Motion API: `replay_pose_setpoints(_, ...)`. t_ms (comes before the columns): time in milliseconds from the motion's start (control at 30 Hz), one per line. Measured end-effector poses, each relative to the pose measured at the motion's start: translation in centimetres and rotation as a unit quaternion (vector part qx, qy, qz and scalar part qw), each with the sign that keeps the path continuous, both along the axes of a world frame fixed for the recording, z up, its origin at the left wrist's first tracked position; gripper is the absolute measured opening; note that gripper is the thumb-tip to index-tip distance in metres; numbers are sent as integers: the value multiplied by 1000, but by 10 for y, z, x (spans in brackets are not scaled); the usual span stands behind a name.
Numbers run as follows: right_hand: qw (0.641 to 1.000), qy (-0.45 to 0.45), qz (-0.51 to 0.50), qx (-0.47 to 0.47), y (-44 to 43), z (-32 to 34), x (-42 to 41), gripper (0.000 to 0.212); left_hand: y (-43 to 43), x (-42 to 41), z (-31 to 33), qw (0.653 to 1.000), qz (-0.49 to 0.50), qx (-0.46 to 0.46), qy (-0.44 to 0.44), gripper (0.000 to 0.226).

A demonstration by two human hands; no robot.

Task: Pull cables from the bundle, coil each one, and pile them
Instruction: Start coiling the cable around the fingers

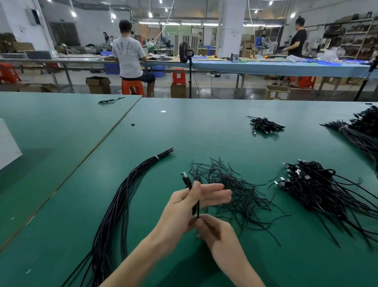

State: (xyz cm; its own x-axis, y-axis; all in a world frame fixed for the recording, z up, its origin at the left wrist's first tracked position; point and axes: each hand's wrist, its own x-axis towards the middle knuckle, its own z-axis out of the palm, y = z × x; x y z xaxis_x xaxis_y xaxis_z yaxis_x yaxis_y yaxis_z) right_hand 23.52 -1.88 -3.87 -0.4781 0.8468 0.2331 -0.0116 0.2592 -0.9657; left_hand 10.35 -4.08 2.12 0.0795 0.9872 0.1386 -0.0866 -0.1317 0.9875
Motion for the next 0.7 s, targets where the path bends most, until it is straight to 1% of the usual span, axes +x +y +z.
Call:
replay_pose_setpoints(67,1000,-1,-1,6,-1,-1,0,33,-3,1,9,996,-44,-13,-71,55)
replay_pose_setpoints(100,1000,-7,-4,9,-1,-2,1,36,-3,-1,11,994,-65,-19,-85,55)
replay_pose_setpoints(133,1000,-12,-6,12,-1,-3,2,37,-4,-4,13,992,-83,-22,-90,54)
replay_pose_setpoints(200,999,-24,-8,23,1,-5,3,31,-3,-12,15,990,-109,-31,-80,51)
replay_pose_setpoints(267,997,-61,-24,45,1,-5,4,23,-5,-22,19,990,-124,-52,-31,50)
replay_pose_setpoints(333,995,-73,-27,60,0,-4,5,12,-9,-29,22,986,-142,-73,52,50)
replay_pose_setpoints(367,995,-73,-24,70,-1,-3,5,10,-12,-31,24,980,-151,-81,103,50)
replay_pose_setpoints(400,993,-75,-24,83,-2,-3,5,22,-15,-31,26,969,-162,-84,168,49)
replay_pose_setpoints(433,992,-81,-29,93,-3,-2,4,37,-17,-30,28,948,-167,-78,259,49)
replay_pose_setpoints(467,990,-96,-42,99,-2,-3,3,46,-19,-27,30,911,-155,-65,377,48)
replay_pose_setpoints(500,987,-112,-53,102,-2,-2,2,45,-21,-22,30,854,-135,-50,500,48)
replay_pose_setpoints(533,985,-131,-61,98,-2,-2,1,35,-23,-17,29,791,-115,-35,600,44)
replay_pose_setpoints(567,983,-147,-63,91,-2,0,1,25,-27,-10,27,740,-98,-21,665,39)
replay_pose_setpoints(600,980,-166,-61,86,-1,-1,1,20,-31,-4,23,708,-84,-4,701,33)
replay_pose_setpoints(633,977,-186,-60,88,0,-1,2,20,-34,1,20,688,-72,10,722,27)
replay_pose_setpoints(700,965,-232,-67,99,-1,-3,2,25,-38,9,15,663,-55,10,746,18)
